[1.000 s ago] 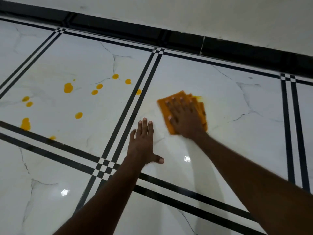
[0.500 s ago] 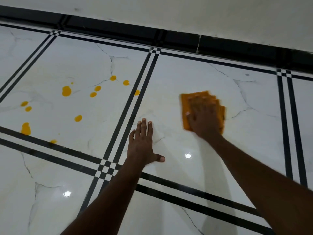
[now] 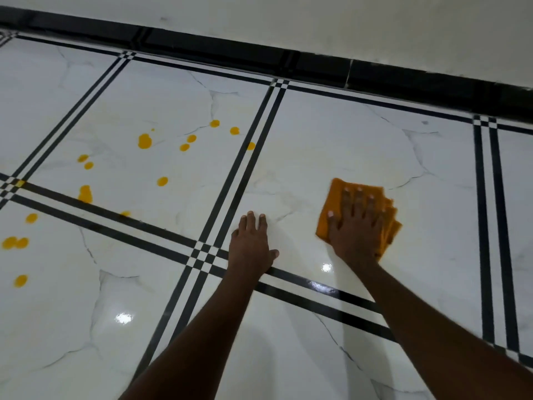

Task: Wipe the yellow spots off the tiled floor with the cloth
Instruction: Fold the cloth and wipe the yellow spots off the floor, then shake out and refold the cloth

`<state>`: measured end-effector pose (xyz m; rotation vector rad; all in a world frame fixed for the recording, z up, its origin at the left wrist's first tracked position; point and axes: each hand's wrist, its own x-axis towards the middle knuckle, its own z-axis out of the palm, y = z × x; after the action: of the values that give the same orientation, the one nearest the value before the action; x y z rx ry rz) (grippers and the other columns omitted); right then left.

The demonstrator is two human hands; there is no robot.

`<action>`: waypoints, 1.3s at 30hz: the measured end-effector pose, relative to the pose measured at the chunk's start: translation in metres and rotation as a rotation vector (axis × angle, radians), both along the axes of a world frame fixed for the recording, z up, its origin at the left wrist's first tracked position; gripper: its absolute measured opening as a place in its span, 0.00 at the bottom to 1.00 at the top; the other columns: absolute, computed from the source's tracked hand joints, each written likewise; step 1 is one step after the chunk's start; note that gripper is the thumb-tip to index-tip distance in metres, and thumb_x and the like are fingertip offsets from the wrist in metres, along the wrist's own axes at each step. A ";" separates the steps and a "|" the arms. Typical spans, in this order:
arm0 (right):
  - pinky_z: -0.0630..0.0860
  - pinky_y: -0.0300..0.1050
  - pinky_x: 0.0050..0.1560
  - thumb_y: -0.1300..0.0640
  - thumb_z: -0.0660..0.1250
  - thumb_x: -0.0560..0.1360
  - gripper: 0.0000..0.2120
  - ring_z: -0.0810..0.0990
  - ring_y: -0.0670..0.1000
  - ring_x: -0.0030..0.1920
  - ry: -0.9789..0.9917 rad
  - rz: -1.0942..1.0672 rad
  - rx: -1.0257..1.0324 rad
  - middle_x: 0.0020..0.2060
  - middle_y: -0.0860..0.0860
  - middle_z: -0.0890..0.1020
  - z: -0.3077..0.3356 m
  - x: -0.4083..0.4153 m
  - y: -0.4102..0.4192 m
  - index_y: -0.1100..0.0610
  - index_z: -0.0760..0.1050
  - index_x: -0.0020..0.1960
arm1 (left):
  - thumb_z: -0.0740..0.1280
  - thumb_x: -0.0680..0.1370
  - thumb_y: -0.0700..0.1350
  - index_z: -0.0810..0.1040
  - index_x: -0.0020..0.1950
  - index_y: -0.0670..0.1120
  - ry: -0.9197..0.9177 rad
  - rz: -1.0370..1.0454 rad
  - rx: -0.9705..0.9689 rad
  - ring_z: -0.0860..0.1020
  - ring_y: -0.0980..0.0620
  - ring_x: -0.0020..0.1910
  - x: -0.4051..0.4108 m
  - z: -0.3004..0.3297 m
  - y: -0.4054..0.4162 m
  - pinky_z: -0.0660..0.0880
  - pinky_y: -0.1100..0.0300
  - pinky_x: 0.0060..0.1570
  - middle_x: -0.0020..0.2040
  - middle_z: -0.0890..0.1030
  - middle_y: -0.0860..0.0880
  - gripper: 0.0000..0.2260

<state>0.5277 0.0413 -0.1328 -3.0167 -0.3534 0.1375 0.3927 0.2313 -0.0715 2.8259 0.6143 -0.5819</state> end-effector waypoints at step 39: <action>0.82 0.63 0.56 0.52 0.72 0.77 0.16 0.83 0.63 0.56 0.787 -0.011 1.080 0.58 0.60 0.83 0.268 -0.180 0.105 0.60 0.79 0.60 | 0.70 0.76 0.44 0.84 0.55 0.47 -0.572 0.359 -0.390 0.82 0.47 0.50 -0.173 0.221 0.052 0.82 0.50 0.51 0.47 0.85 0.46 0.08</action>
<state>0.3478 0.1463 0.1351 -1.7227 -0.2109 0.7920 0.2199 0.2837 0.1498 2.2725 0.7585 0.1585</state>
